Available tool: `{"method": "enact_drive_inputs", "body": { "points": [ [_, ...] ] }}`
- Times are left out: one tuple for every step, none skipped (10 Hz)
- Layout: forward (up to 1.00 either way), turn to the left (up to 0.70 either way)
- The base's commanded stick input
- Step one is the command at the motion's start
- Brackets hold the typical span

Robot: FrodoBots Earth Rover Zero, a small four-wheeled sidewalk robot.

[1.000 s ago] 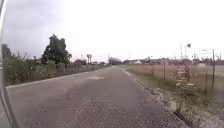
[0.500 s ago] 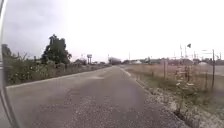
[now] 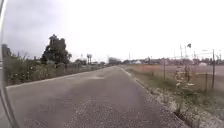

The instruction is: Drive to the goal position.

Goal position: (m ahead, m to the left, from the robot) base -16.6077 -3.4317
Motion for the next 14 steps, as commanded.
{"method": "enact_drive_inputs", "body": {
  "points": [
    [0.08, 0.0],
    [0.08, 0.0],
    [0.08, 0.0],
    [0.08, 0.0],
    [0.08, 0.0],
    [0.08, 0.0],
    [0.08, 0.0],
    [0.08, 0.0],
    [0.08, 0.0],
    [0.08, 0.0],
    [0.08, 0.0],
    [0.08, 0.0],
    [0.08, 0.0],
    [0.08, 0.0]
  ]
}}
